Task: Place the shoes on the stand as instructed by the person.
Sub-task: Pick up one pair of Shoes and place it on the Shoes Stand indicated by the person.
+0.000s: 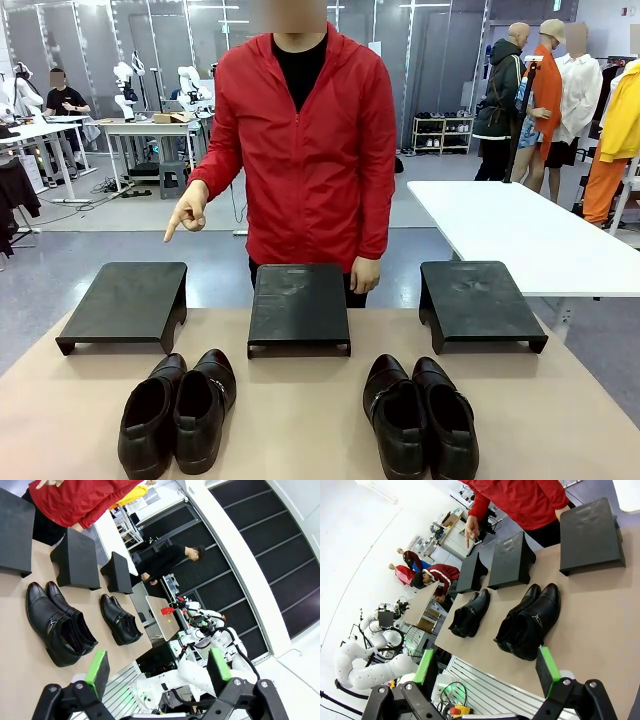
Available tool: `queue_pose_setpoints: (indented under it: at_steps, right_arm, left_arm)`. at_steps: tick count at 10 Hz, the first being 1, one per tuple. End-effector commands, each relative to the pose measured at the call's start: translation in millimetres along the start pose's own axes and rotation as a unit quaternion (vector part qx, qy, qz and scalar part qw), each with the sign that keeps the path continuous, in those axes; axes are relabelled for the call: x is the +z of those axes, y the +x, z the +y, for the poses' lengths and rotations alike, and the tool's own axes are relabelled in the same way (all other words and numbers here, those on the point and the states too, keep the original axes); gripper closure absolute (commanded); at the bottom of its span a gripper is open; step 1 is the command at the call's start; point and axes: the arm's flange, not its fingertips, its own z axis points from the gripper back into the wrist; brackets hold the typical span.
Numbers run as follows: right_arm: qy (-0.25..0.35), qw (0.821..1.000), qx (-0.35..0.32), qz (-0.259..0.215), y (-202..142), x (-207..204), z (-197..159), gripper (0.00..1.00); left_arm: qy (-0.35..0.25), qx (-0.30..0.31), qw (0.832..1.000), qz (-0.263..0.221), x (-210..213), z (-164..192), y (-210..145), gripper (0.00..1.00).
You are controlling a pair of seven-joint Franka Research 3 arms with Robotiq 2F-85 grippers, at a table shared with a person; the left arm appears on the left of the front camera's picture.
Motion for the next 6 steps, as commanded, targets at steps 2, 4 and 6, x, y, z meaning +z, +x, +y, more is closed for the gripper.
queue_pose_setpoints:
  at_steps: [2, 4, 6]
  right_arm:
    - [0.004, 1.0, 0.011, -0.005, 2, 1, 1, 0.0]
    - [0.004, 1.0, 0.011, -0.005, 2, 1, 1, 0.0]
    - [0.004, 1.0, 0.011, -0.005, 2, 1, 1, 0.0]
  left_arm:
    - [0.033, 0.018, 0.998, 0.055, -20, -12, 0, 0.0]
    - [0.062, 0.052, 0.988, 0.131, -87, -36, -8, 0.0]
    - [0.113, 0.075, 0.973, 0.186, -149, -49, -16, 0.0]
